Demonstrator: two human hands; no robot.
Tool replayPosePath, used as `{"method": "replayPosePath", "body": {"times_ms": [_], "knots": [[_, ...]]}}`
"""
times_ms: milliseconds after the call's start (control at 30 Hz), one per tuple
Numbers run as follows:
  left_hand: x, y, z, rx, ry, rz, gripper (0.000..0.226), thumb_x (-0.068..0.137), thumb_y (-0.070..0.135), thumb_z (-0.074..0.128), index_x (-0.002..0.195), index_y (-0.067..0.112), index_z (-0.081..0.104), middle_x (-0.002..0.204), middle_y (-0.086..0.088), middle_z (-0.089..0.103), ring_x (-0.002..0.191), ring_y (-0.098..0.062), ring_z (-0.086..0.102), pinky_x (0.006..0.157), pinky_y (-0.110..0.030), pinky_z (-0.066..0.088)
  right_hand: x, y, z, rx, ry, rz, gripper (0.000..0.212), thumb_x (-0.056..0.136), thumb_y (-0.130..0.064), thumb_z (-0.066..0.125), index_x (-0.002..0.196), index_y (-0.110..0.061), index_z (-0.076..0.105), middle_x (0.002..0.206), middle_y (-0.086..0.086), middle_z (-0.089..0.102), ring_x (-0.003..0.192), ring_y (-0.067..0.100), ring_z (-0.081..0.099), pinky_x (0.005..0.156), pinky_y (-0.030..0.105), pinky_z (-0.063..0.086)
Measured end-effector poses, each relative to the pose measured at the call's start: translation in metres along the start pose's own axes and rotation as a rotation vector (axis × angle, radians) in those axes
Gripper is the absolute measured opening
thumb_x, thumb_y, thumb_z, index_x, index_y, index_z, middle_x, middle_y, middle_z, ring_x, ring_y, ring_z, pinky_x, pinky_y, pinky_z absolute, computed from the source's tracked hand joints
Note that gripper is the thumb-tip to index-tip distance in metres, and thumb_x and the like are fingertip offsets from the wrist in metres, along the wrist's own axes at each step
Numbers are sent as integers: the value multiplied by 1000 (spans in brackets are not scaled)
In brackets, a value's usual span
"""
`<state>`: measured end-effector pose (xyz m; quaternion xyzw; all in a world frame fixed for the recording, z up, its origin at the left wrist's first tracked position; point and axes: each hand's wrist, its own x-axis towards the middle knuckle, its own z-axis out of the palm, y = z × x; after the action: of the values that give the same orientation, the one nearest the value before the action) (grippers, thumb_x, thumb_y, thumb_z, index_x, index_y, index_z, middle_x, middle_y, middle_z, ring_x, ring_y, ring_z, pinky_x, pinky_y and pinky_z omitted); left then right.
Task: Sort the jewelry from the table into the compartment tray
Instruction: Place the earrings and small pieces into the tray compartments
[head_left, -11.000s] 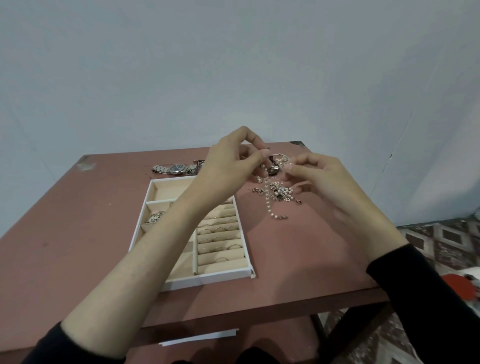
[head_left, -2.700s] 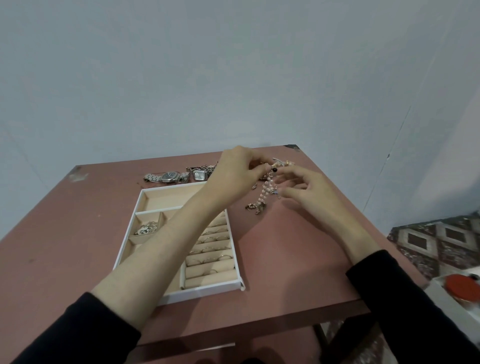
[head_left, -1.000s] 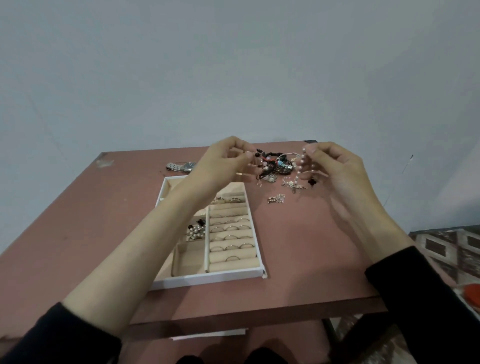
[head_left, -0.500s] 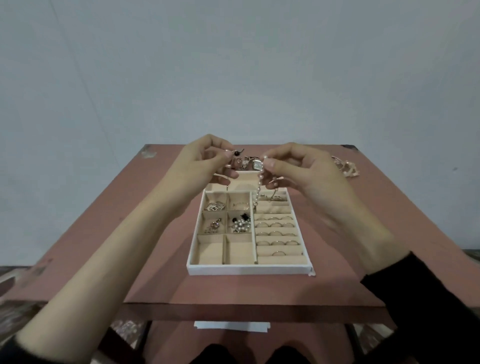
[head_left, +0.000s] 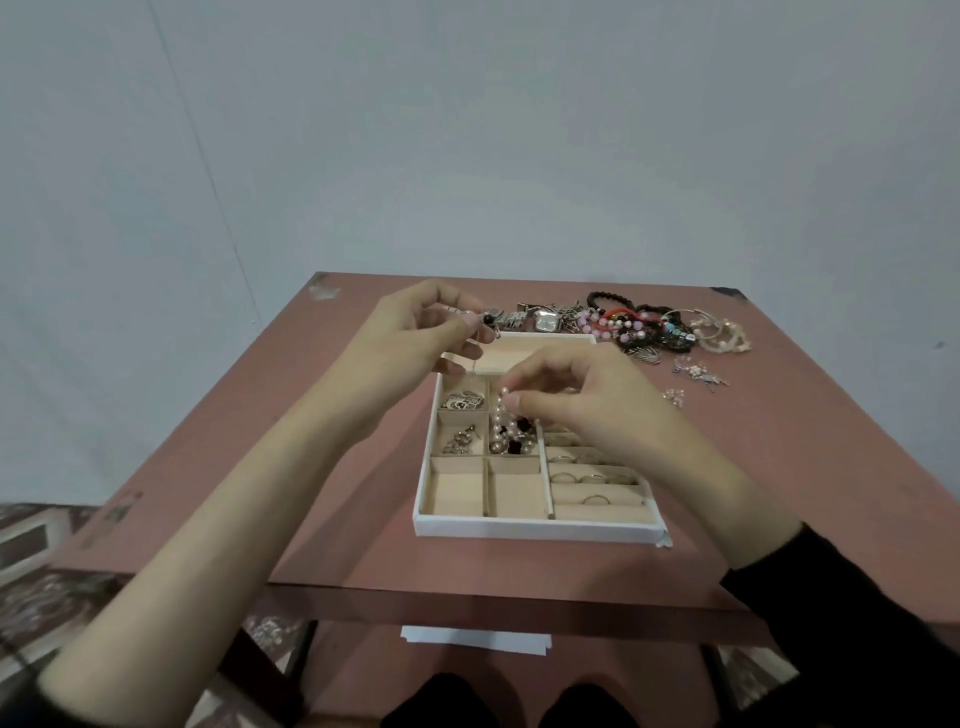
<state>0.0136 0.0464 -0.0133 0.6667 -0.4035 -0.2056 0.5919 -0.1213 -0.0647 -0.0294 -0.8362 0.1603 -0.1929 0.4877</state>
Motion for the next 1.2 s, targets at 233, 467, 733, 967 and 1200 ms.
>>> {"method": "replayPosePath", "body": {"times_ms": [233, 467, 733, 967, 1200], "knots": [[-5, 0, 7, -12, -55, -14, 7, 93, 8, 51, 96, 9, 58, 84, -5, 68, 71, -13, 64, 64, -24, 52, -4, 24, -17, -9, 335, -52, 10, 86, -18, 64, 86, -26, 71, 79, 0, 67, 69, 7, 58, 65, 29, 51], [-11, -7, 20, 22, -128, -67, 8, 93, 7, 50, 92, 9, 57, 78, -3, 68, 67, -11, 63, 57, -18, 50, -4, 48, -35, -10, 624, -60, 18, 88, -17, 61, 82, -33, 67, 71, -9, 66, 67, 4, 60, 72, 35, 52], [-13, -14, 24, 519, -169, 16, 11, 85, 14, 65, 82, 22, 70, 64, 13, 61, 39, 3, 47, 42, -4, 30, -3, 53, -38, 3, 646, -40, 17, 88, -17, 60, 82, -32, 66, 69, -7, 66, 68, 9, 61, 75, 44, 55], [-13, -15, 24, 618, -177, 31, 9, 84, 16, 67, 88, 22, 72, 69, 13, 60, 43, 4, 49, 45, -4, 34, -2, 56, -39, 4, 635, -45, 15, 88, -17, 60, 84, -30, 67, 69, -5, 66, 67, 10, 61, 75, 44, 55], [-5, -6, 26, 600, -121, 81, 12, 88, 22, 61, 85, 29, 70, 70, 20, 58, 56, 12, 51, 50, -2, 36, -4, 58, -48, 82, 648, -47, 17, 89, -14, 58, 85, -28, 67, 69, -6, 64, 70, 10, 59, 63, 30, 52]]}}
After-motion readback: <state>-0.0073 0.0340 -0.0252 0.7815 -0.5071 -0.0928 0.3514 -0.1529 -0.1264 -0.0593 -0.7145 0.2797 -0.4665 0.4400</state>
